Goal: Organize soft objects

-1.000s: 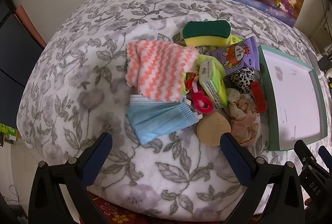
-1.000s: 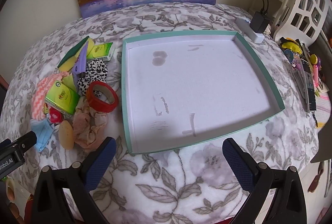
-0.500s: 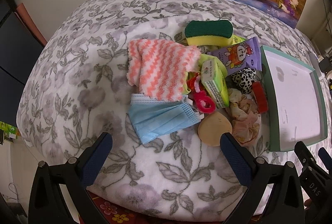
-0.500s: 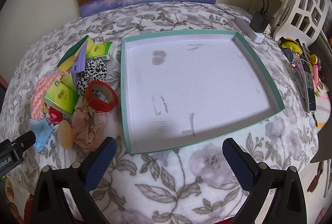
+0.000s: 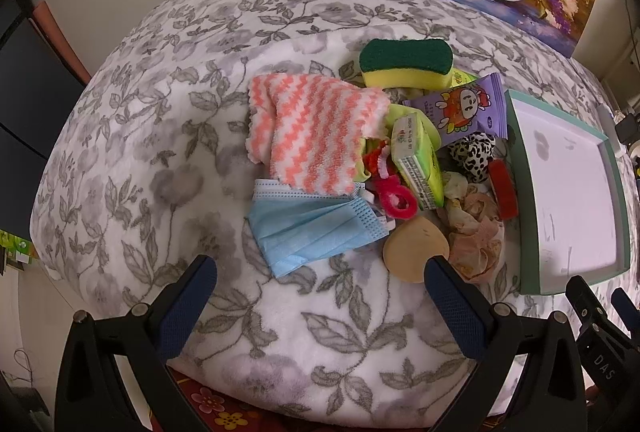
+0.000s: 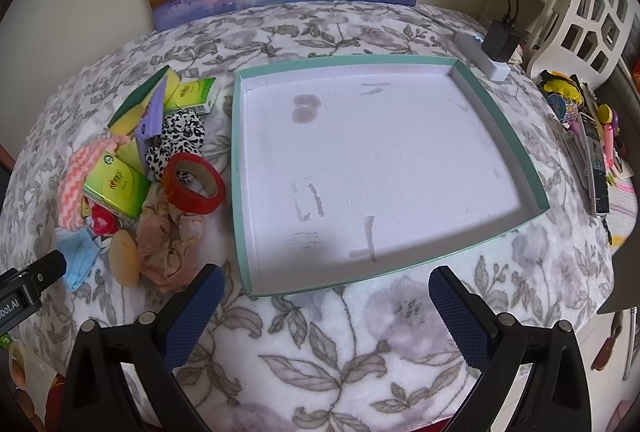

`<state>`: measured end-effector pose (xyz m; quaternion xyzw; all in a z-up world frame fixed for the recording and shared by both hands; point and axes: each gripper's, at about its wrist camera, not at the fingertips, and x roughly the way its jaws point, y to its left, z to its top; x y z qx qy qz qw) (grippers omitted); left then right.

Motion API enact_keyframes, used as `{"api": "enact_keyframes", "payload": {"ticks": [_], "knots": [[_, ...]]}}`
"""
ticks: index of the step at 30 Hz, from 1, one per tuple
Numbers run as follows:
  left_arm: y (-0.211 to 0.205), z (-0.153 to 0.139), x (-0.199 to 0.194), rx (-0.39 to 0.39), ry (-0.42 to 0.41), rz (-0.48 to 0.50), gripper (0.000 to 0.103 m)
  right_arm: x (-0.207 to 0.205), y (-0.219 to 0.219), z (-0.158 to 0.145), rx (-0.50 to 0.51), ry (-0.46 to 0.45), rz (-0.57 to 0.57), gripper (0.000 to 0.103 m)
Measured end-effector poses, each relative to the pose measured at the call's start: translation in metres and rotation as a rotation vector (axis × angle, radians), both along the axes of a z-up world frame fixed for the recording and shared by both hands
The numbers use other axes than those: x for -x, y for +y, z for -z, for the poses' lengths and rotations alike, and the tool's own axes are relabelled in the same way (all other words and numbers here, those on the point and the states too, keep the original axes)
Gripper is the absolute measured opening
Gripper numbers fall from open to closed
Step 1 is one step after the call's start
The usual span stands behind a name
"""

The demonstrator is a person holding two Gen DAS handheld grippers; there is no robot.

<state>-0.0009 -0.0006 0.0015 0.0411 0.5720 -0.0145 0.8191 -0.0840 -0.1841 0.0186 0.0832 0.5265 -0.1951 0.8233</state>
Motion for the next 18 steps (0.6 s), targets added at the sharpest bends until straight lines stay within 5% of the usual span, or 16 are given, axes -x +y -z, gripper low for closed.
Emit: {"api": "enact_keyframes", "payload": {"ticks": [18], "knots": [[0.0011, 0.0001, 0.0003, 0.002, 0.000, 0.001, 0.103, -0.0009, 0.0005, 0.0015, 0.003, 0.003, 0.003, 0.103]]}}
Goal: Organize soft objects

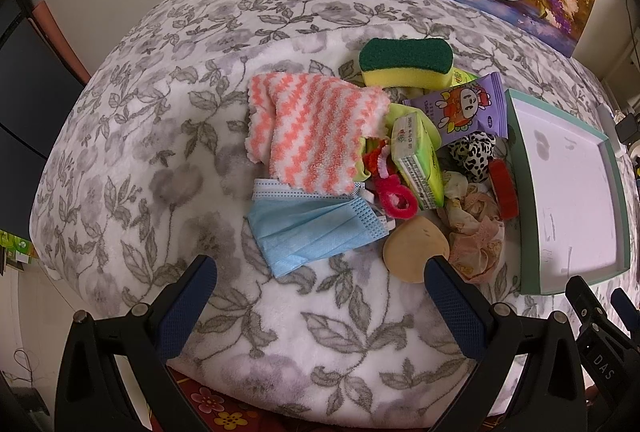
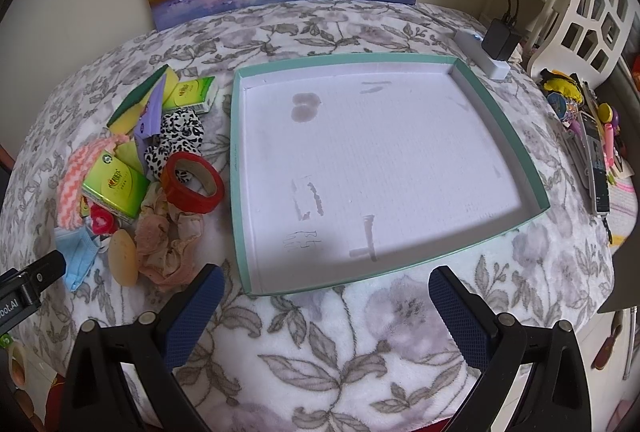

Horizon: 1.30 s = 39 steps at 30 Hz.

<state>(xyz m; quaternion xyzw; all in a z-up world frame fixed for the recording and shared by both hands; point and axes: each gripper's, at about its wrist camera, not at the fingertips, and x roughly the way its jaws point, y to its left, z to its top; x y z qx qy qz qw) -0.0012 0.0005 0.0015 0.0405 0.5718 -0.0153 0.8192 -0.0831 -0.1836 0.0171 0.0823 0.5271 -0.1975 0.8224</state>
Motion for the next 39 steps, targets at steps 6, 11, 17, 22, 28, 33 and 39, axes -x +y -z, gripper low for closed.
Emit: {"api": "enact_keyframes", "payload": {"ticks": [6, 11, 17, 22, 28, 33, 39], "knots": [[-0.001, 0.001, 0.000, 0.001, 0.000, -0.002, 0.103, 0.000, 0.000, 0.001, -0.001, 0.000, 0.001, 0.103], [-0.001, 0.002, 0.001, 0.011, 0.002, -0.002, 0.103, 0.000, 0.001, 0.001, 0.000, -0.002, -0.002, 0.103], [0.016, -0.005, -0.006, 0.117, -0.014, -0.056, 0.103, -0.003, 0.011, -0.008, 0.000, -0.056, -0.035, 0.103], [0.034, -0.015, -0.012, 0.113, -0.101, -0.101, 0.103, -0.019, 0.032, -0.009, -0.035, -0.067, -0.082, 0.103], [0.062, 0.001, -0.023, 0.213, -0.058, -0.174, 0.103, -0.042, 0.065, 0.003, -0.098, -0.040, -0.170, 0.103], [0.067, 0.025, -0.031, 0.221, 0.035, -0.196, 0.103, -0.055, 0.075, 0.025, -0.173, 0.015, -0.168, 0.103], [0.071, 0.042, -0.040, 0.228, 0.091, -0.228, 0.103, -0.066, 0.073, 0.040, -0.178, 0.030, -0.141, 0.101]]}}
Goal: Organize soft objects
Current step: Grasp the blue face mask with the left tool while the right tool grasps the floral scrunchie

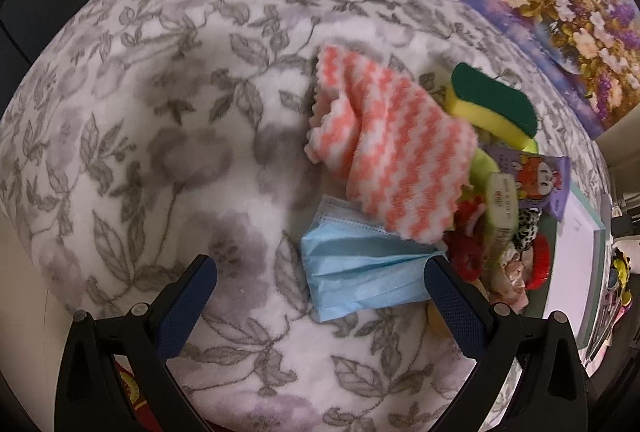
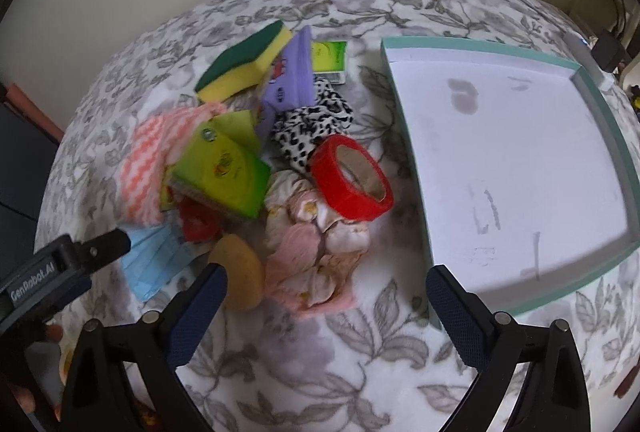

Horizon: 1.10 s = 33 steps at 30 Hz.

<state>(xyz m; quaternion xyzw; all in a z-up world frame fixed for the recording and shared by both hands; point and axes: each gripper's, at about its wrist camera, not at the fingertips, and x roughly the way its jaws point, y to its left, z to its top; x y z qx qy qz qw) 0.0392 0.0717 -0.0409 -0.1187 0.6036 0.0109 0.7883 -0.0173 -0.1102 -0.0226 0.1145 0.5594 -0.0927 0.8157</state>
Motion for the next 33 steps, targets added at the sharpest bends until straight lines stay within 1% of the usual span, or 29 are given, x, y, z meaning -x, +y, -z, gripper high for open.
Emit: {"api": "enact_keyframes", "payload": {"ticks": [2, 5, 6, 7, 8, 9, 10, 12, 13, 16, 17, 18, 19, 21, 22, 23, 24, 26, 28, 29, 31, 33], "knots": [[-0.002, 0.005, -0.003, -0.003, 0.013, 0.010, 0.100, -0.004, 0.000, 0.002, 0.025, -0.004, 0.002, 0.099], [-0.007, 0.012, -0.005, -0.011, 0.035, 0.025, 0.087, -0.007, 0.002, 0.001, 0.058, -0.016, -0.011, 0.094], [-0.007, 0.015, -0.005, -0.008, 0.043, 0.026, 0.086, -0.008, 0.003, 0.001, 0.065, -0.020, -0.014, 0.093], [-0.006, 0.017, -0.005, -0.006, 0.049, 0.026, 0.084, -0.009, 0.003, 0.000, 0.063, -0.023, -0.019, 0.087], [-0.006, 0.019, -0.005, 0.008, 0.057, 0.031, 0.083, -0.010, 0.003, 0.001, 0.043, -0.023, -0.025, 0.077], [-0.006, 0.021, -0.005, 0.010, 0.063, 0.030, 0.082, -0.010, 0.003, 0.003, 0.022, -0.018, -0.030, 0.074], [-0.005, 0.023, -0.004, 0.014, 0.066, 0.030, 0.078, -0.010, 0.004, 0.005, 0.016, -0.008, -0.035, 0.073], [-0.005, 0.027, -0.004, 0.038, 0.077, 0.038, 0.073, -0.011, 0.004, 0.009, 0.031, 0.012, -0.039, 0.069], [-0.004, 0.029, -0.003, 0.039, 0.080, 0.040, 0.073, -0.012, 0.004, 0.012, 0.028, 0.022, -0.038, 0.065], [-0.008, 0.032, 0.001, 0.020, 0.073, 0.057, 0.066, -0.011, -0.001, 0.022, -0.024, 0.049, -0.014, 0.055], [-0.010, 0.032, 0.001, 0.015, 0.071, 0.063, 0.065, -0.011, -0.003, 0.025, -0.033, 0.060, -0.005, 0.052], [-0.013, 0.033, 0.002, 0.001, 0.069, 0.071, 0.063, -0.011, -0.004, 0.028, -0.040, 0.070, 0.005, 0.052], [-0.015, 0.033, 0.002, -0.009, 0.067, 0.079, 0.060, -0.011, -0.004, 0.028, -0.035, 0.061, 0.006, 0.051], [-0.023, 0.034, 0.000, -0.021, 0.061, 0.098, 0.048, -0.012, -0.003, 0.028, -0.020, 0.068, 0.005, 0.049], [-0.027, 0.033, -0.002, -0.013, 0.057, 0.107, 0.041, -0.013, -0.002, 0.028, -0.009, 0.068, -0.001, 0.044], [-0.029, 0.032, -0.002, 0.007, 0.055, 0.120, 0.038, -0.012, -0.001, 0.027, -0.004, 0.067, -0.005, 0.039], [-0.033, 0.032, -0.001, 0.003, 0.053, 0.129, 0.037, -0.012, -0.001, 0.027, -0.005, 0.064, -0.008, 0.036], [-0.037, 0.031, 0.000, -0.003, 0.049, 0.141, 0.028, -0.012, -0.002, 0.025, -0.020, 0.055, -0.014, 0.023], [-0.039, 0.030, 0.001, 0.005, 0.046, 0.138, 0.020, -0.012, -0.004, 0.022, -0.027, 0.051, -0.014, 0.020], [-0.041, 0.027, 0.001, 0.025, 0.045, 0.140, 0.016, -0.012, -0.004, 0.021, -0.029, 0.048, -0.014, 0.017], [-0.042, 0.023, 0.002, 0.033, 0.039, 0.138, 0.012, -0.013, -0.006, 0.014, -0.040, 0.037, -0.009, 0.016], [-0.042, 0.017, 0.005, 0.048, 0.023, 0.138, 0.011, -0.011, -0.009, 0.006, -0.062, 0.021, -0.008, 0.016]]}}
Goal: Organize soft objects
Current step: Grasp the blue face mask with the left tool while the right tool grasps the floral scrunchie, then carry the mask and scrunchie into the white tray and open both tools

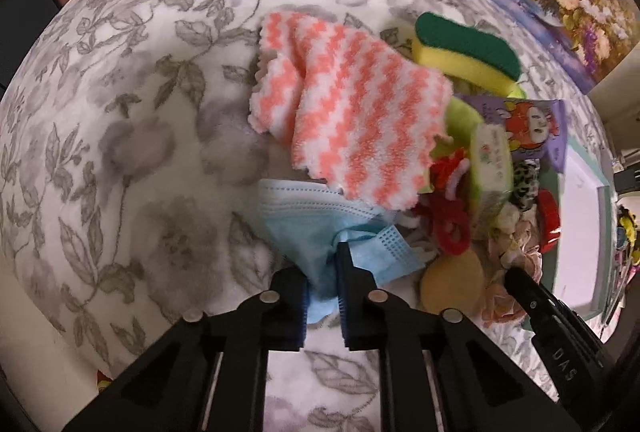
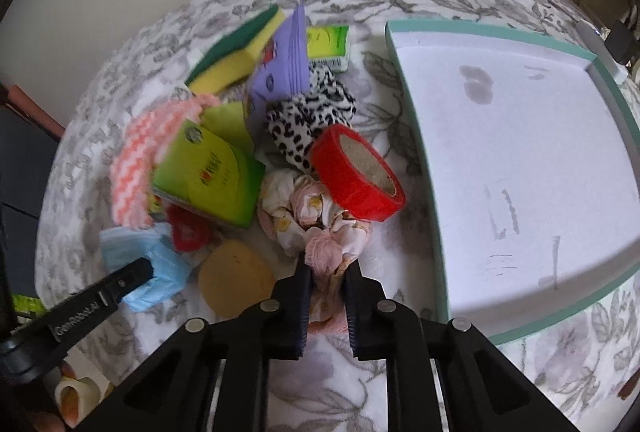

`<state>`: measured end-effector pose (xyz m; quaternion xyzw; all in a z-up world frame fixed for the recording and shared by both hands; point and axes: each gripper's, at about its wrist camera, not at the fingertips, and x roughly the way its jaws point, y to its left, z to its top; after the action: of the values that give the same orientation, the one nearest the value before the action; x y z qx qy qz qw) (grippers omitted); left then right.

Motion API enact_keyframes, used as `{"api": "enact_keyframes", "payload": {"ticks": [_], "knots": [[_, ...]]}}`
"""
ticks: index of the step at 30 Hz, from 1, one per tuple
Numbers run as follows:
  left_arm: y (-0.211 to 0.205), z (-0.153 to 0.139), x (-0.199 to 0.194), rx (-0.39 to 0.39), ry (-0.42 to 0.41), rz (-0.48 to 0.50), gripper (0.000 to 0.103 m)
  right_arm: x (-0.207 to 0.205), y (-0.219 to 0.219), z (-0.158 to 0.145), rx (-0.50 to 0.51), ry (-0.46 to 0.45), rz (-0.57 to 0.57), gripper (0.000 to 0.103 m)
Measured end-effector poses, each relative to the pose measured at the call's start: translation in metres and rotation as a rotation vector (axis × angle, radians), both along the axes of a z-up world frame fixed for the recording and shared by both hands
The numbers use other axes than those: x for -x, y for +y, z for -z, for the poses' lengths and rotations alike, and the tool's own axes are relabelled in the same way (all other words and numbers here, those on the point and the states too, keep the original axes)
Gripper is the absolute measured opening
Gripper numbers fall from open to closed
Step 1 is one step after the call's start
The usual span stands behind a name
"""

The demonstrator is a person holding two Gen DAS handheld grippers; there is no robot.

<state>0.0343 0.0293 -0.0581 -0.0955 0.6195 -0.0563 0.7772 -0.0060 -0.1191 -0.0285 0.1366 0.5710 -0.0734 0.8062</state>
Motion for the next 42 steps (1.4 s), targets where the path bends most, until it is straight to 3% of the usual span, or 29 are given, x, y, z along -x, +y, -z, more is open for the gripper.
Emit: {"api": "enact_keyframes", "payload": {"ticks": [12, 14, 19, 25, 32, 37, 42], "knots": [[0.014, -0.082, 0.018, 0.017, -0.220, -0.031, 0.009, 0.023, -0.012, -0.075, -0.079, -0.209, 0.024, 0.015], [0.035, -0.100, 0.015, 0.010, -0.250, -0.042, 0.009, 0.025, -0.013, -0.085, -0.070, -0.229, 0.027, 0.015], [0.042, -0.146, 0.025, -0.011, -0.336, -0.026, 0.009, 0.027, -0.020, -0.110, -0.046, -0.257, 0.045, 0.015], [0.038, -0.180, 0.017, 0.033, -0.396, -0.048, 0.009, 0.022, -0.033, -0.129, -0.017, -0.287, 0.075, 0.015], [-0.008, -0.193, -0.003, 0.059, -0.412, -0.013, 0.009, 0.005, -0.056, -0.138, -0.014, -0.298, 0.152, 0.015], [-0.051, -0.185, -0.023, 0.076, -0.385, 0.028, 0.009, -0.008, -0.084, -0.125, 0.010, -0.264, 0.216, 0.015], [-0.106, -0.173, -0.035, 0.095, -0.370, 0.130, 0.009, -0.011, -0.128, -0.113, 0.031, -0.226, 0.284, 0.015]]}}
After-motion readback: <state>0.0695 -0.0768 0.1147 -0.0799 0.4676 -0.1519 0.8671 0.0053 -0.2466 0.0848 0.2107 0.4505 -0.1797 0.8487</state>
